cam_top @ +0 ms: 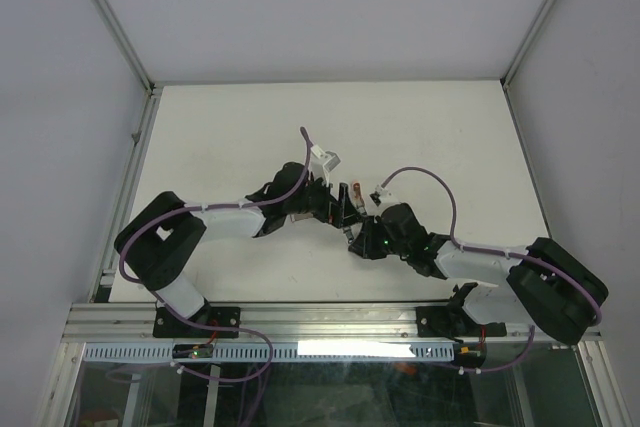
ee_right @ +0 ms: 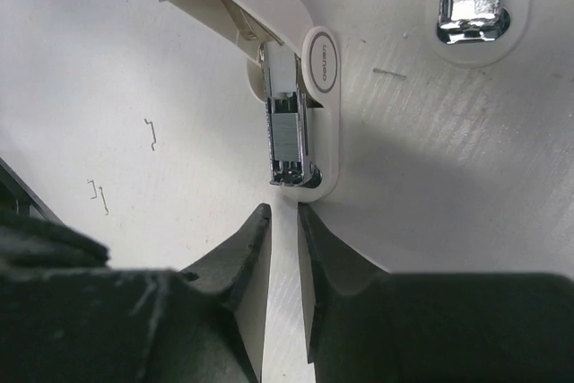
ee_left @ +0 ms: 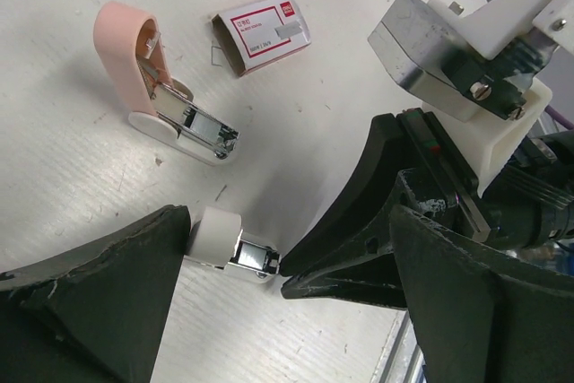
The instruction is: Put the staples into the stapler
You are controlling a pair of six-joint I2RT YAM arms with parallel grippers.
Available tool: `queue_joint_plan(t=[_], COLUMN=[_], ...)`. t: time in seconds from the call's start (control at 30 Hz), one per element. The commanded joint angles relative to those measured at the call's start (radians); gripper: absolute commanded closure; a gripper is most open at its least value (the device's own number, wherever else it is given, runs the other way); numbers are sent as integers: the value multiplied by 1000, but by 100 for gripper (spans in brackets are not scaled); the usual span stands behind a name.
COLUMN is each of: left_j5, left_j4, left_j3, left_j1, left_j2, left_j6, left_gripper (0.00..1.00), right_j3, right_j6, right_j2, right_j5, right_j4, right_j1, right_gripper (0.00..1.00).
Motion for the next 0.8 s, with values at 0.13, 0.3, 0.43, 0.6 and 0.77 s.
queue_joint_plan(t=[0.13, 0.3, 0.43, 0.6, 0.77], left_j5=[-1, -128, -217, -308, -409], left_j4=[76, -11, -53, -67, -69], left_j3=[-2, 19, 21, 11, -3], left_j1=[-105, -178, -217, -272, -323], left_j2=[-76, -79, -86, -104, -116], left_j6=[76, 164, 196, 224, 247], left_gripper=[1, 1, 1, 1, 4], right_j3=[-13, -17, -20, -26, -29], right_j6=[7, 12, 13, 17, 18], right_j2=[22, 22, 22, 22, 27], right_j5=[67, 74, 77, 82, 83], right_j4=[26, 30, 30, 35, 38], right_j1=[3, 3, 3, 3, 3], right_gripper=[80, 80, 80, 81, 81])
